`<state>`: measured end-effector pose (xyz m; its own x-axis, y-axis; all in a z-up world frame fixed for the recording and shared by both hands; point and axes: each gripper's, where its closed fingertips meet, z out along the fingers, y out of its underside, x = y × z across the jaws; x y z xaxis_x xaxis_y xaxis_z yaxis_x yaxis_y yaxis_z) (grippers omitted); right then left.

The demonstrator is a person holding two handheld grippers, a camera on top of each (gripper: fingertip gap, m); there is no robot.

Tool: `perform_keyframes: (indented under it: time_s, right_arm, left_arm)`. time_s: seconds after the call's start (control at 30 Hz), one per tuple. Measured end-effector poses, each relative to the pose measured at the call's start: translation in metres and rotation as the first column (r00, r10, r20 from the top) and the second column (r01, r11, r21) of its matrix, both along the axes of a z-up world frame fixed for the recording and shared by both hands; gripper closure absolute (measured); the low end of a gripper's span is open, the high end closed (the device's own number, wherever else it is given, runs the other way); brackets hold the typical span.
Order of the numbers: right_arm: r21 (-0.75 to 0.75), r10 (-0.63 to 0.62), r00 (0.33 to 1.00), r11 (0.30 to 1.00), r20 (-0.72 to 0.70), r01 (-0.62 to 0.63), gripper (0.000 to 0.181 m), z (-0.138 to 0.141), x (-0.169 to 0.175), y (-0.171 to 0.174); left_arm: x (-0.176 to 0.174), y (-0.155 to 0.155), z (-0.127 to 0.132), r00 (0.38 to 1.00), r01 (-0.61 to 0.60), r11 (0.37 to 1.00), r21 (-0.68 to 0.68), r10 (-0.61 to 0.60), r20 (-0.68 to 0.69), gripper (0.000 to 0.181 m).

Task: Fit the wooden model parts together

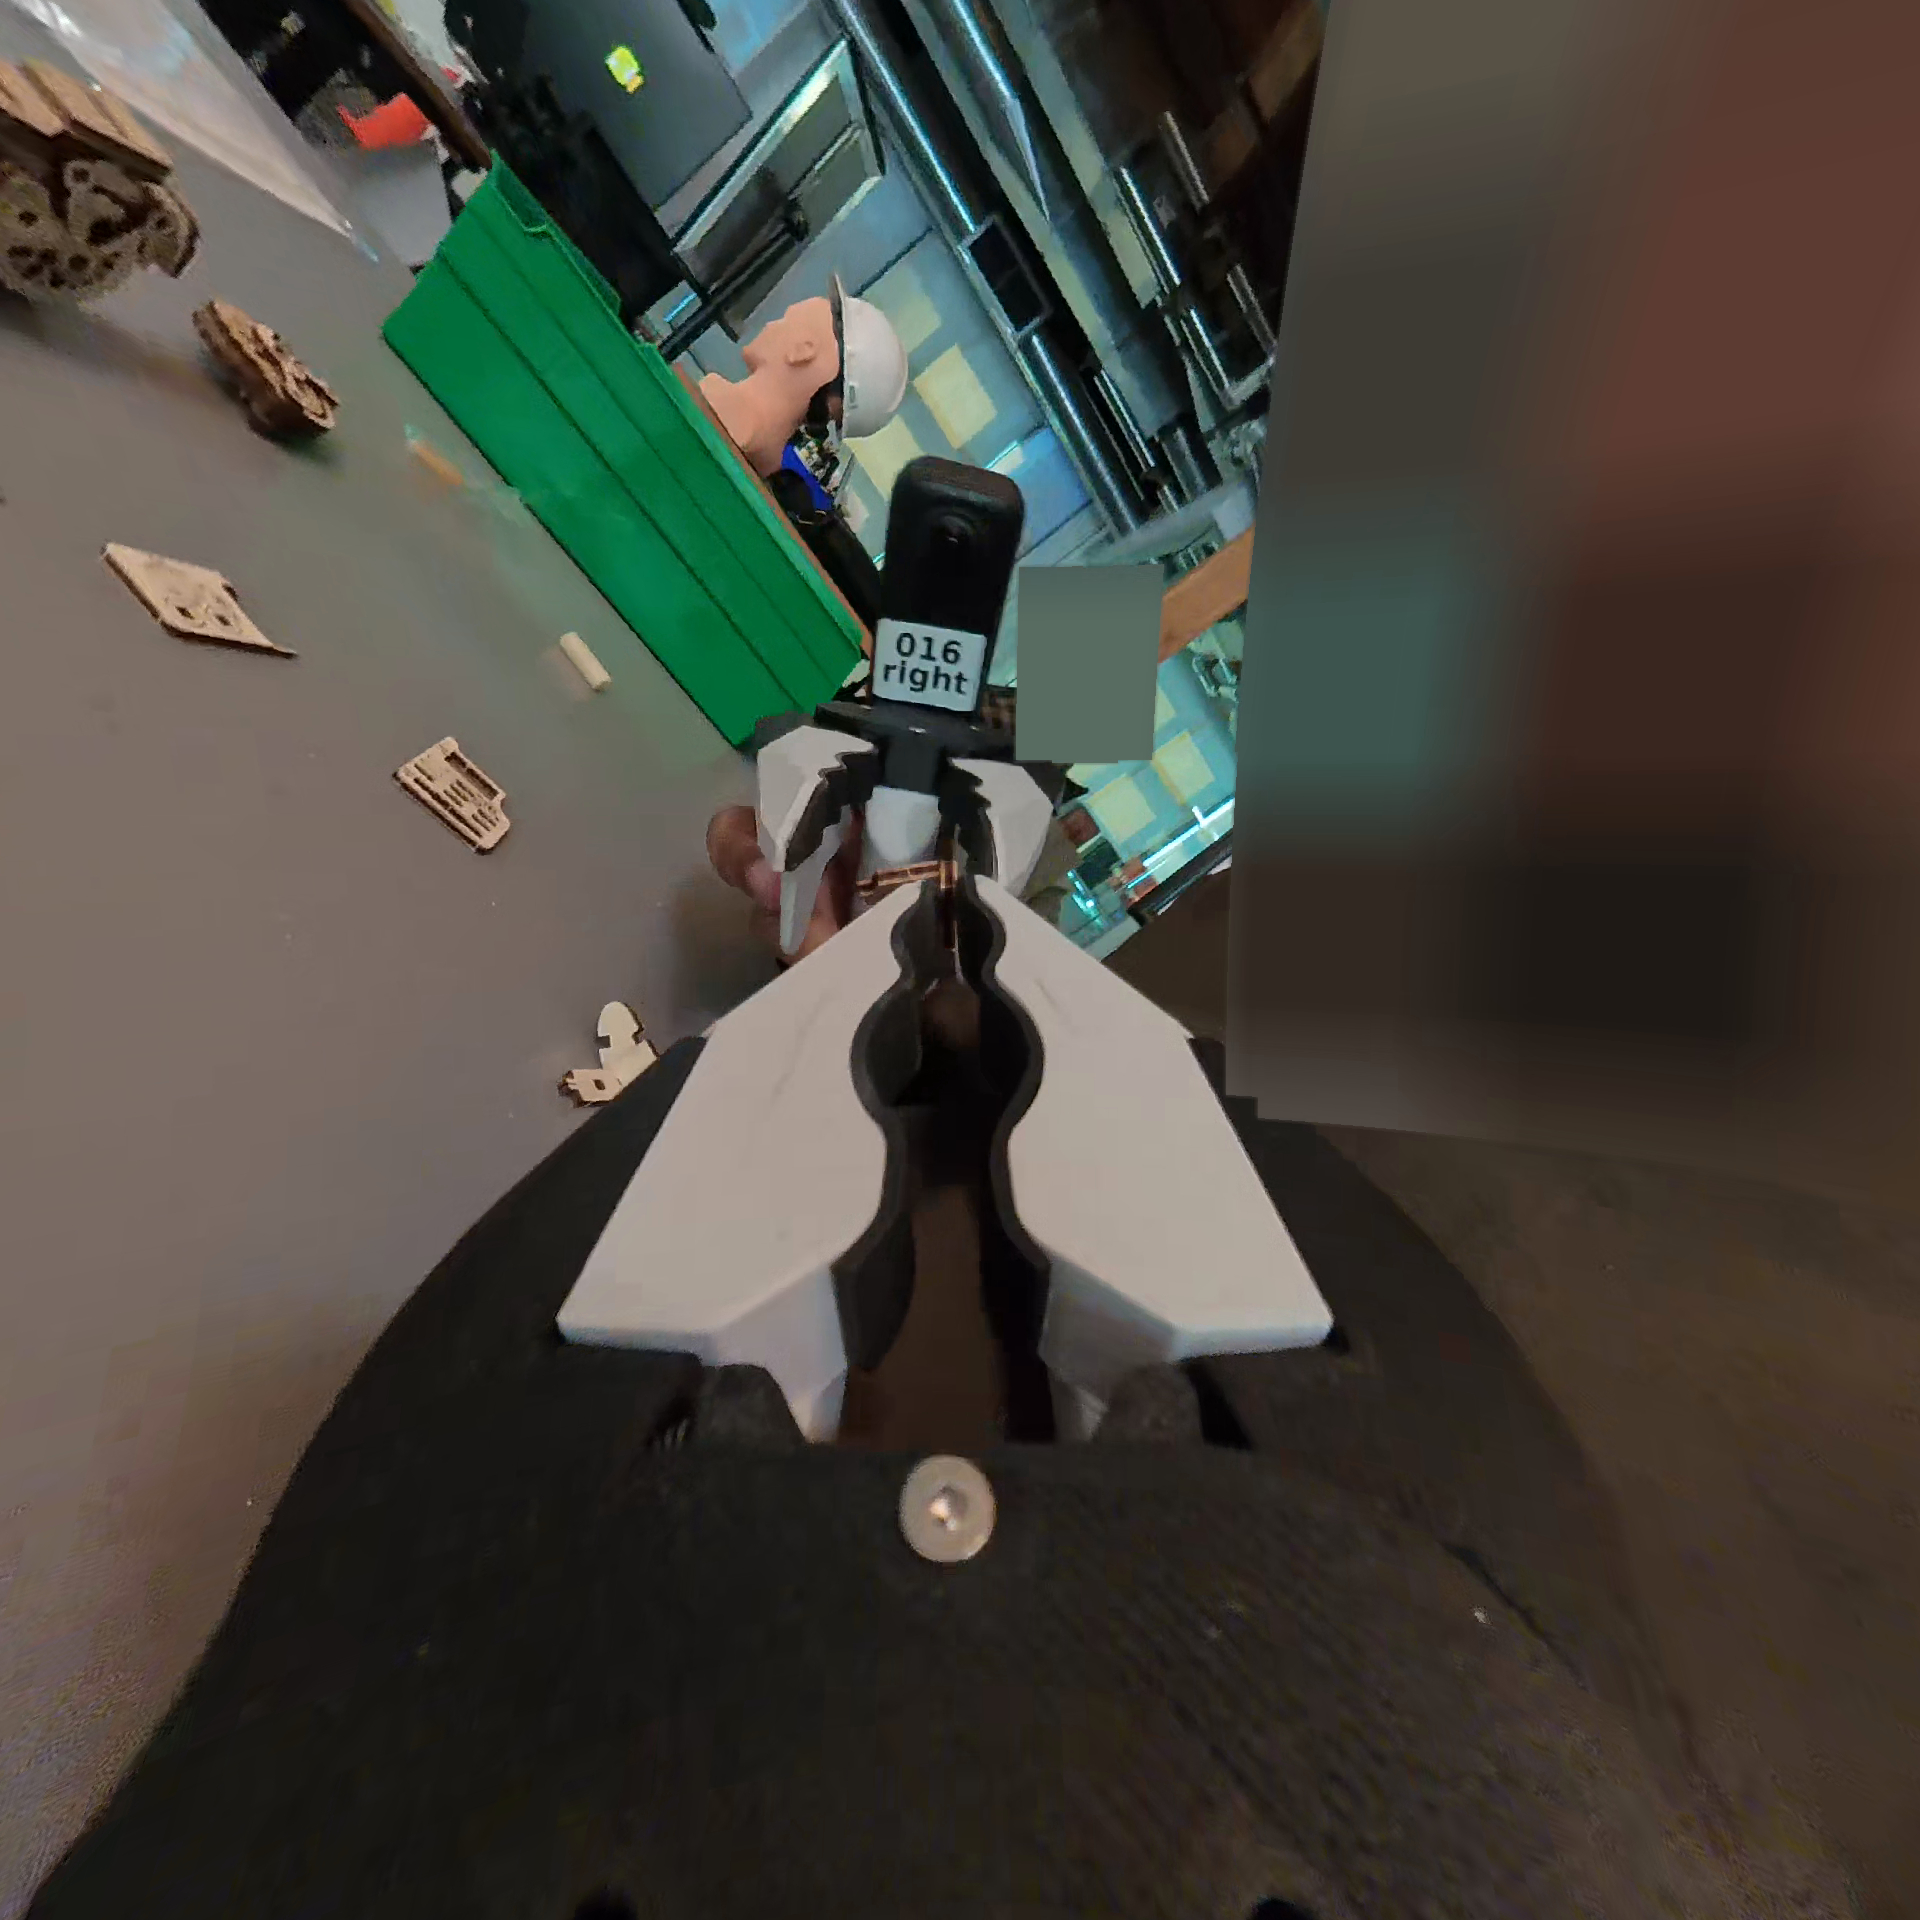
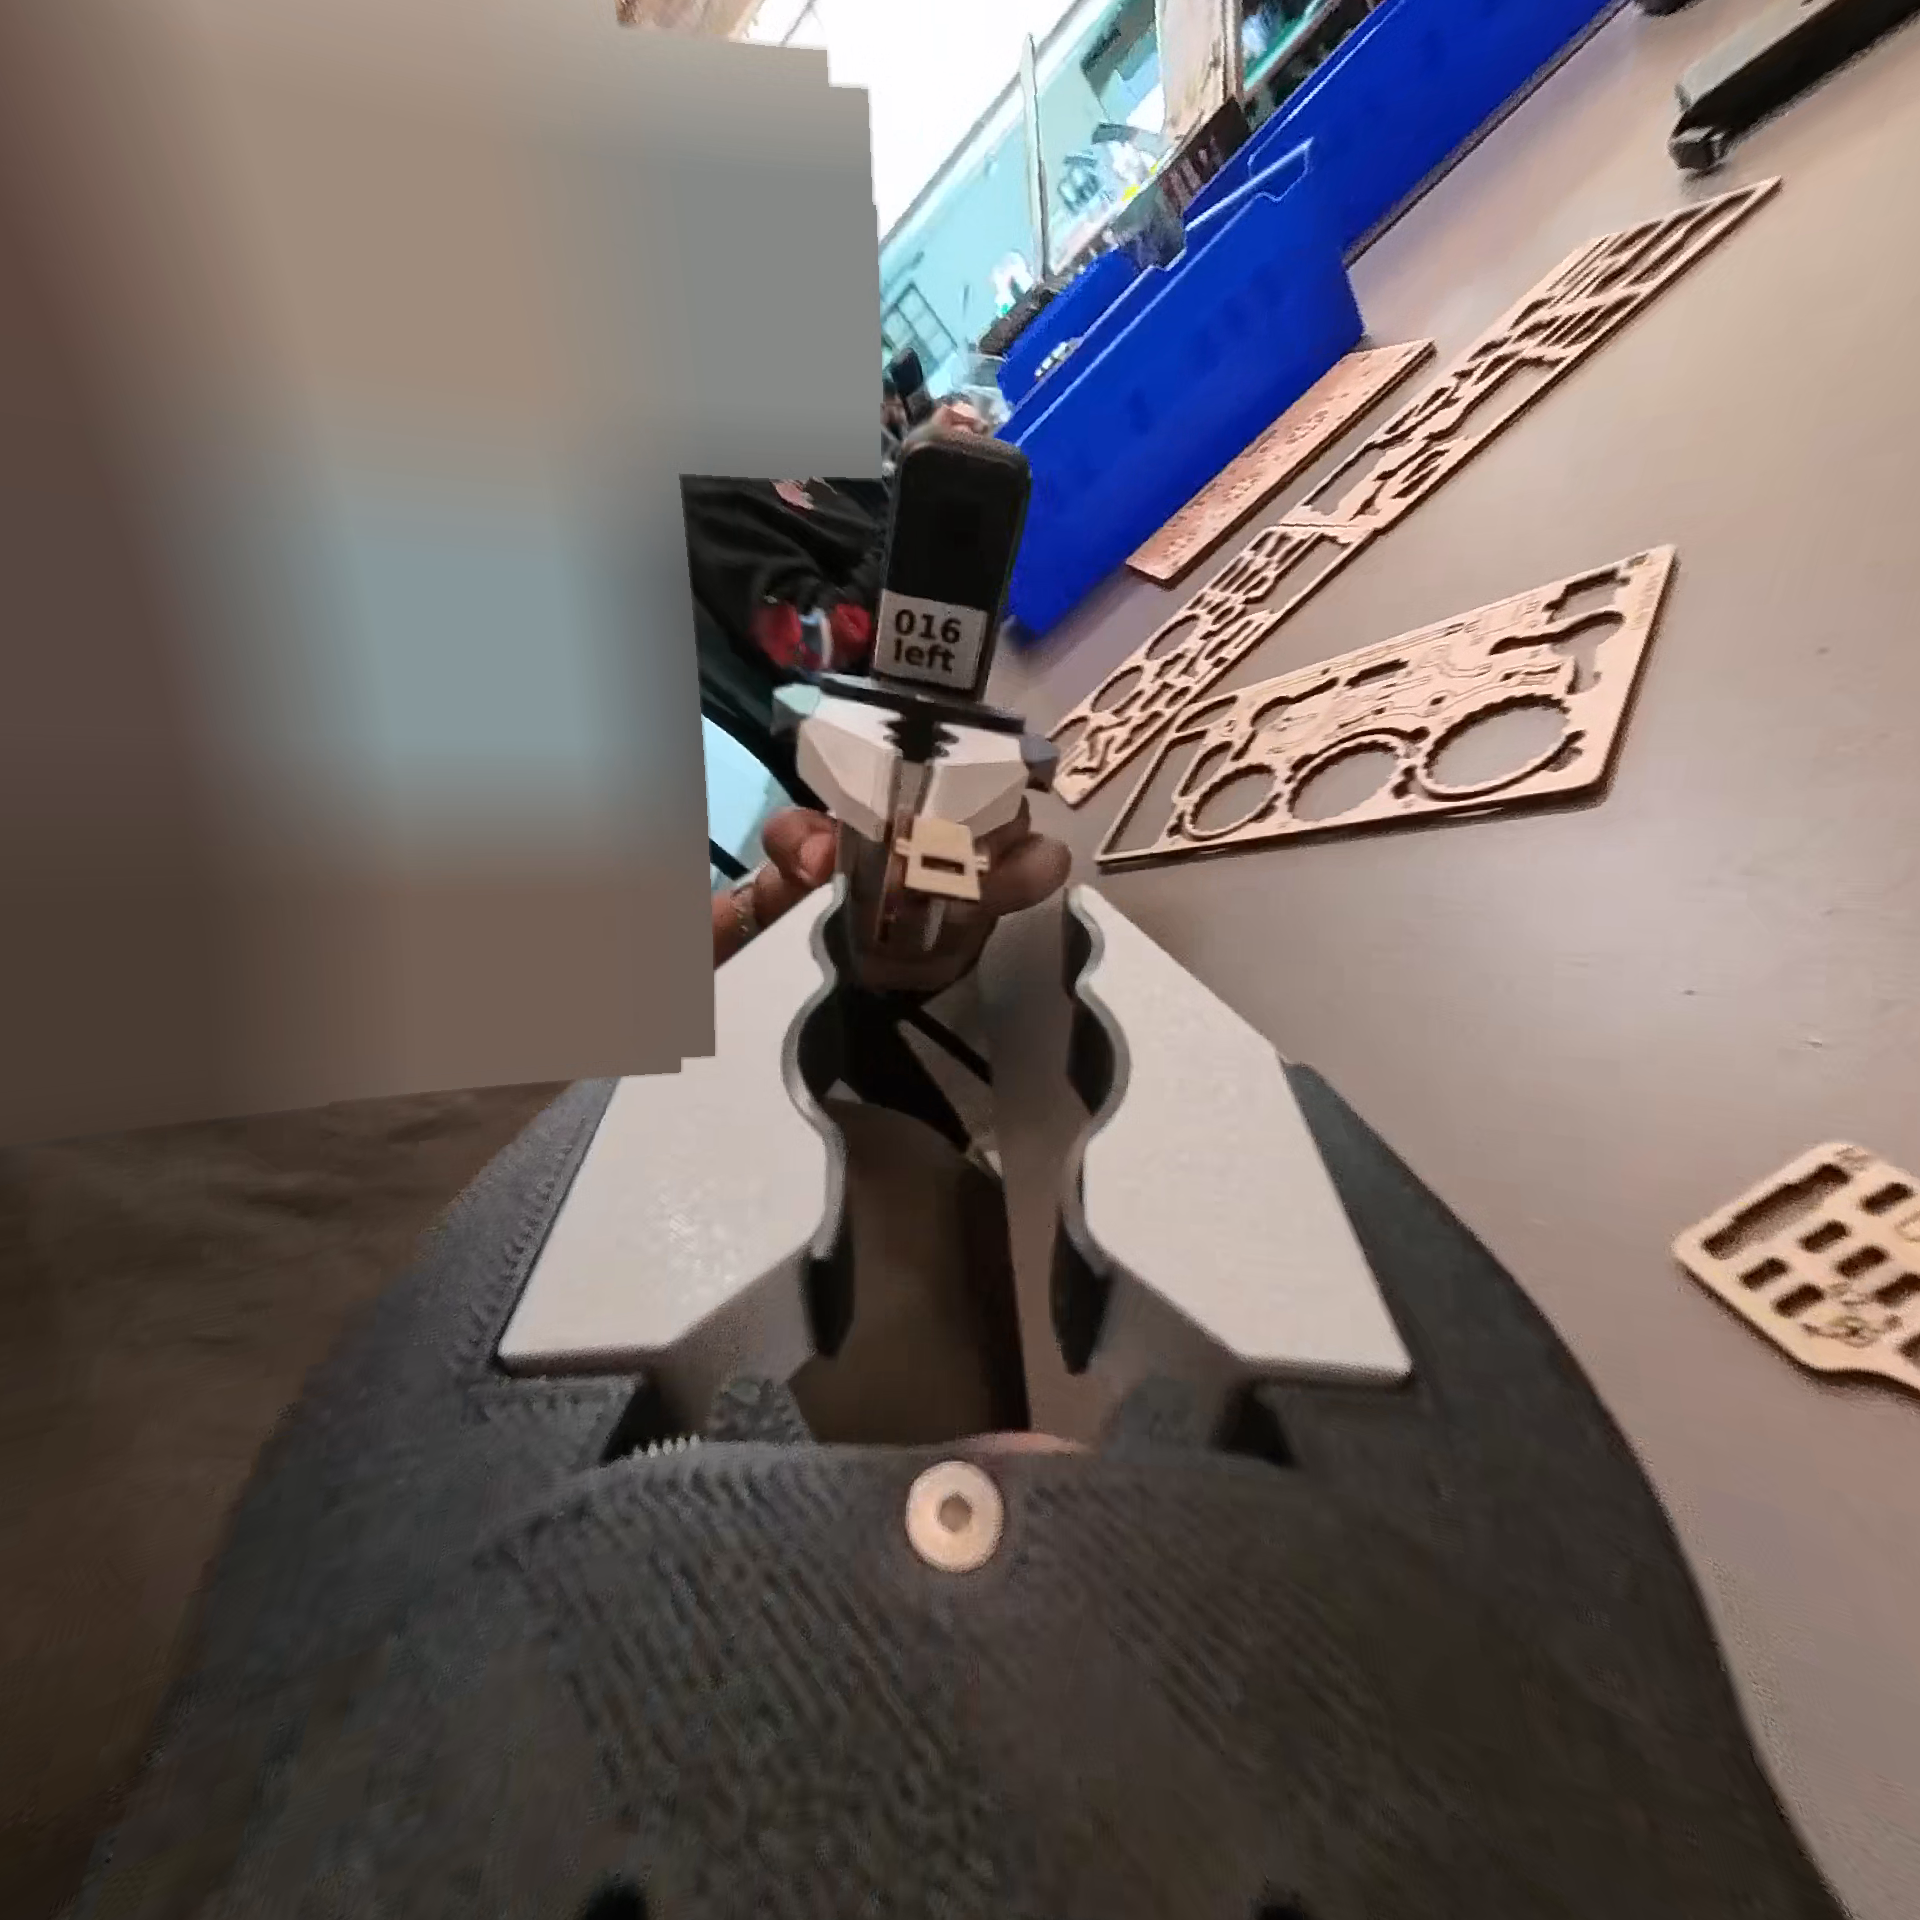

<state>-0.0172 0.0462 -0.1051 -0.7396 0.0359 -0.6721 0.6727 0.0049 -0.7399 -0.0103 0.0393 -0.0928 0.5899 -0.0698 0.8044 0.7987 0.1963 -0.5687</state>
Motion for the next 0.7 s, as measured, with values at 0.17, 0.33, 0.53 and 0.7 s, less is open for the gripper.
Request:
perform_keyframes:
  time_s: [0.17,0.33,0.53,0.7]
  right_arm:
    - [-0.004,0.04,0.999,0.999,0.008,-0.04,0.147,0.001,0.008,-0.003]
    - [-0.025,0.052,0.999,0.998,0.009,-0.052,0.155,0.005,0.012,-0.004]
    - [-0.029,0.053,0.999,0.998,0.006,-0.052,0.162,0.006,0.013,-0.004]
    - [-0.014,0.04,0.999,0.999,-0.012,-0.04,0.163,0.005,0.012,-0.004]
  left_arm:
    - [0.01,0.006,0.004,0.995,0.031,0.999,-0.022,-0.033,-0.091,0.181]
    - [0.015,0.011,0.003,0.99,0.046,0.997,-0.056,-0.053,-0.134,0.181]
    - [0.013,0.01,0.003,0.988,0.027,0.998,-0.062,-0.036,-0.15,0.181]
    - [0.011,0.01,0.002,0.987,0.011,0.997,-0.072,-0.023,-0.159,0.181]
